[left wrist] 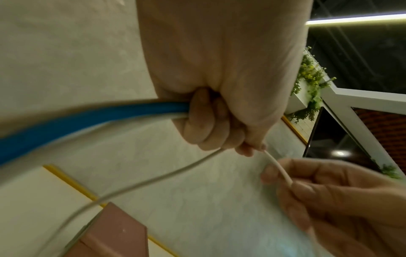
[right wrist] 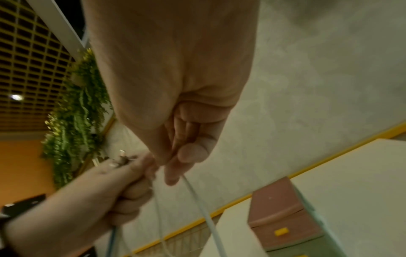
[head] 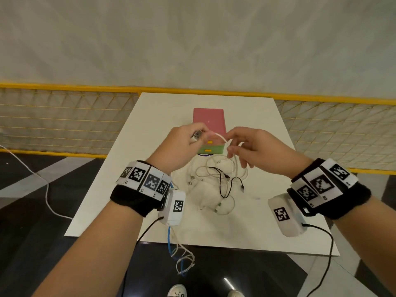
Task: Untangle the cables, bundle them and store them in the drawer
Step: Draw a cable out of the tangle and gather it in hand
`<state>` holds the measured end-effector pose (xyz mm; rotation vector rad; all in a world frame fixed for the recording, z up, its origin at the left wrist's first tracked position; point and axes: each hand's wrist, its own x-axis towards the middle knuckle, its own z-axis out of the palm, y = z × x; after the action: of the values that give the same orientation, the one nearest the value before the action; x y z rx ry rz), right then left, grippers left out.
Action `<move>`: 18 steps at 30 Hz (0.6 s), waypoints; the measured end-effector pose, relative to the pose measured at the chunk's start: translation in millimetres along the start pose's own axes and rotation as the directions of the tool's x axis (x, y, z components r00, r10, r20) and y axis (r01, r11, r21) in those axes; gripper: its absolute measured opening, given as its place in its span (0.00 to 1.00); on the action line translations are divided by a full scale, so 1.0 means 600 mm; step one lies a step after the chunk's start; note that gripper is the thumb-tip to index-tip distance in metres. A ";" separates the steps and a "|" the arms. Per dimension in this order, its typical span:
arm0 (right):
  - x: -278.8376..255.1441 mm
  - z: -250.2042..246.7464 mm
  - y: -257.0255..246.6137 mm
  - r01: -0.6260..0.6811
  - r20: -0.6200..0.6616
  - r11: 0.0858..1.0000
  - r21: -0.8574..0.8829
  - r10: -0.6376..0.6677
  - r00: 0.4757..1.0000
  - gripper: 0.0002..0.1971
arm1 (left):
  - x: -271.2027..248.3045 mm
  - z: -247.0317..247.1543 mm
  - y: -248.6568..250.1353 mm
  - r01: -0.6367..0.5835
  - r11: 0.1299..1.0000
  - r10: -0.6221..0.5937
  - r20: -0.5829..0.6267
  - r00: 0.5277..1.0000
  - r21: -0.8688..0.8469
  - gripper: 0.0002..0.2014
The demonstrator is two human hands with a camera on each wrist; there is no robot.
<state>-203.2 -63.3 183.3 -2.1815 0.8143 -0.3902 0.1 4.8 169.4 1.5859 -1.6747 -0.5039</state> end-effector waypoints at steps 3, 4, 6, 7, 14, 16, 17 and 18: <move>-0.018 0.013 -0.026 -0.012 0.096 0.997 0.074 0.005 0.995 0.08 | -0.017 0.012 0.006 0.024 0.997 -0.023 0.022 1.000 -0.069 0.08; -0.025 0.018 -0.030 -0.028 0.129 0.995 0.092 0.016 0.992 0.07 | -0.022 0.014 0.006 0.027 0.996 -0.027 -0.001 1.000 -0.087 0.09; -0.038 0.035 -0.032 -0.077 0.230 0.990 0.121 0.047 0.972 0.07 | -0.033 0.014 -0.001 0.031 0.991 -0.040 -0.072 0.997 -0.128 0.11; -0.046 0.047 -0.032 -0.105 0.309 0.986 0.131 0.060 0.949 0.07 | -0.038 0.013 -0.003 0.039 0.988 -0.054 -0.094 0.994 -0.150 0.11; -0.066 0.099 -0.018 0.084 0.495 0.954 -0.287 0.073 0.866 0.19 | -0.076 0.016 0.010 0.087 0.960 -0.101 -0.040 0.994 -0.268 0.11; -0.056 0.098 -0.020 0.113 0.352 0.942 -0.317 0.007 0.936 0.18 | -0.084 0.019 0.018 0.103 0.942 -0.121 -0.035 0.992 -0.319 0.15; -0.051 0.100 -0.023 0.087 0.304 0.964 -0.253 -0.006 0.953 0.17 | -0.086 0.022 0.023 0.113 0.923 -0.133 -0.030 0.991 -0.369 0.17; -0.046 0.104 -0.028 0.047 0.285 0.988 -0.148 -0.003 0.959 0.17 | -0.088 0.025 0.030 0.123 0.892 -0.147 -0.022 0.989 -0.435 0.18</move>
<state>-185.3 -1.9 154.1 -2.3226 0.6748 -0.0229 -26.5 55.5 159.6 1.3730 -1.3005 -0.8344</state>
